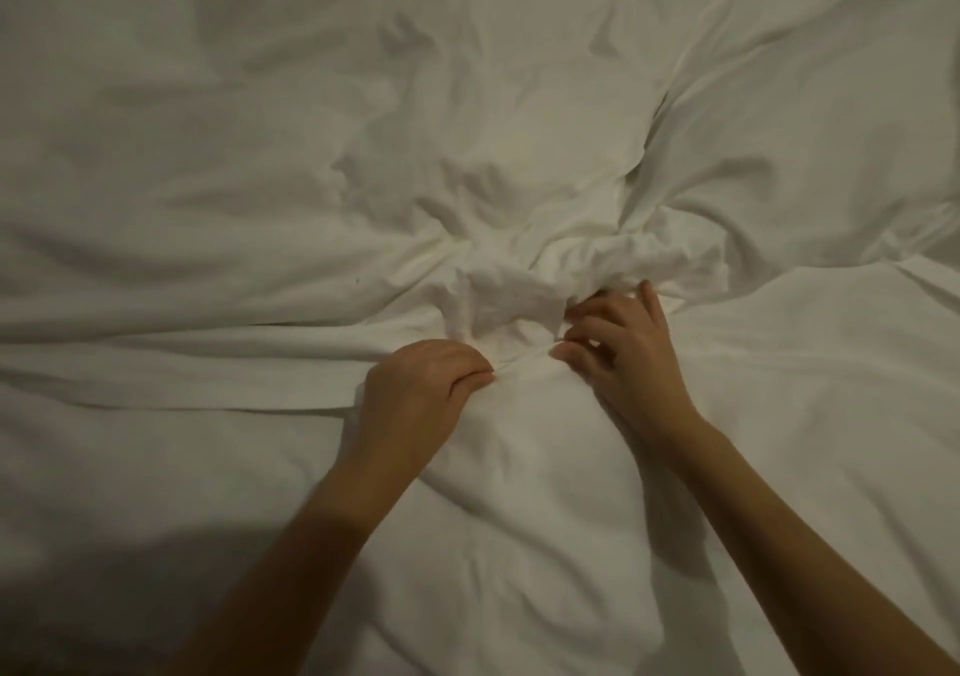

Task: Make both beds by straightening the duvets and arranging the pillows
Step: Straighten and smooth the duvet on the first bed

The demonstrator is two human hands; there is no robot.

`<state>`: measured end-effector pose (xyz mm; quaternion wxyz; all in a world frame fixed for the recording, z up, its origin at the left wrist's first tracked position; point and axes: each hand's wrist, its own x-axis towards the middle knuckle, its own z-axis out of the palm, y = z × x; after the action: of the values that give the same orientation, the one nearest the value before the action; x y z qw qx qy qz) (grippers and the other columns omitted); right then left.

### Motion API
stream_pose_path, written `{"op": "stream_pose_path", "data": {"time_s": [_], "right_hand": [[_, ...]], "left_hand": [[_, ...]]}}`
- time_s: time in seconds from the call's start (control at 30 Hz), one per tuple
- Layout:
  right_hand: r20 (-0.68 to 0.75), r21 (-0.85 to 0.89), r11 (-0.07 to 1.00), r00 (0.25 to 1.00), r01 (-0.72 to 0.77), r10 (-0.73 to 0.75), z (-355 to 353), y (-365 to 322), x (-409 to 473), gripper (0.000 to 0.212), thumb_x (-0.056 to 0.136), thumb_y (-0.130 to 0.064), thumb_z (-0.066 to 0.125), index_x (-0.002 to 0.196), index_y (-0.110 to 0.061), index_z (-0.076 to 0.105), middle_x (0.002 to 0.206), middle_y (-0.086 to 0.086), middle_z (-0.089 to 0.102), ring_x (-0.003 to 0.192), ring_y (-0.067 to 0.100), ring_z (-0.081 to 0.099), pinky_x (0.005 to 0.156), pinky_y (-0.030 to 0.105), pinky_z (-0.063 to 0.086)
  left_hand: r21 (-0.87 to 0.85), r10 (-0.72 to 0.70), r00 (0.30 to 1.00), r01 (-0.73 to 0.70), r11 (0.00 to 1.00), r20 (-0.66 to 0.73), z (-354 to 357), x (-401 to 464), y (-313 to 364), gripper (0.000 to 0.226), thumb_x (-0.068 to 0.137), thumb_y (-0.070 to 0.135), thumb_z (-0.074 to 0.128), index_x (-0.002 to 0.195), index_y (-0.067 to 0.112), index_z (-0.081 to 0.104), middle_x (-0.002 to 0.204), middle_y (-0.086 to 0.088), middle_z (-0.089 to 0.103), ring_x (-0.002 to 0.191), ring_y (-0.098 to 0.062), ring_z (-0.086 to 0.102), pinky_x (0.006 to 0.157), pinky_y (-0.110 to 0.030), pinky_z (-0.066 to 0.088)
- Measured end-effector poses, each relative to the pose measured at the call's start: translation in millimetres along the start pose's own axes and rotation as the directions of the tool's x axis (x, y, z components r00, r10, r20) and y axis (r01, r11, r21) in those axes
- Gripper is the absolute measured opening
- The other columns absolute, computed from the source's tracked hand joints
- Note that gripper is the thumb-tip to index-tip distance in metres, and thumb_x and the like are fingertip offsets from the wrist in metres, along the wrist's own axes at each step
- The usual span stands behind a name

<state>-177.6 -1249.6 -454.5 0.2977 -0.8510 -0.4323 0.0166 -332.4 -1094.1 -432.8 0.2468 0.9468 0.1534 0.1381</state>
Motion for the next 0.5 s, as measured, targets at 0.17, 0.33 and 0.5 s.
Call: {"op": "stream_pose_path", "data": {"time_s": [0.17, 0.33, 0.5], "right_hand": [[-0.024, 0.039, 0.994, 0.994, -0.106, 0.107, -19, -22, -17, 0.037, 0.082, -0.048, 0.051, 0.072, -0.017, 0.068, 0.067, -0.009, 0.055, 0.065, 0.006, 0.044, 0.067, 0.018, 0.034], [-0.033, -0.01, 0.997, 0.996, -0.079, 0.079, -35, -45, -48, 0.032, 0.087, -0.042, 0.051, 0.074, -0.017, 0.067, 0.067, -0.003, 0.058, 0.056, 0.011, 0.047, 0.054, 0.018, 0.029], [-0.028, -0.028, 0.993, 0.994, -0.11, 0.11, -47, -74, -91, 0.026, 0.086, -0.036, 0.056, 0.077, -0.015, 0.069, 0.071, -0.008, 0.053, 0.067, 0.01, 0.048, 0.054, 0.016, 0.03]], "left_hand": [[-0.085, -0.205, 0.979, 0.205, 0.975, 0.012, -12, 0, 23, 0.025, 0.084, 0.034, 0.053, 0.079, 0.018, 0.071, 0.074, 0.004, 0.069, 0.068, -0.016, 0.062, 0.062, -0.033, 0.048], [-0.146, -0.2, 0.98, 0.199, 0.969, 0.009, -22, -26, 30, 0.014, 0.091, 0.024, 0.058, 0.083, 0.019, 0.068, 0.075, 0.003, 0.067, 0.071, -0.015, 0.059, 0.064, -0.032, 0.044], [-0.232, -0.133, 0.989, 0.144, 0.962, 0.061, -35, -65, 39, 0.011, 0.091, 0.018, 0.061, 0.083, 0.02, 0.067, 0.077, 0.006, 0.066, 0.072, -0.014, 0.057, 0.066, -0.032, 0.044]]}}
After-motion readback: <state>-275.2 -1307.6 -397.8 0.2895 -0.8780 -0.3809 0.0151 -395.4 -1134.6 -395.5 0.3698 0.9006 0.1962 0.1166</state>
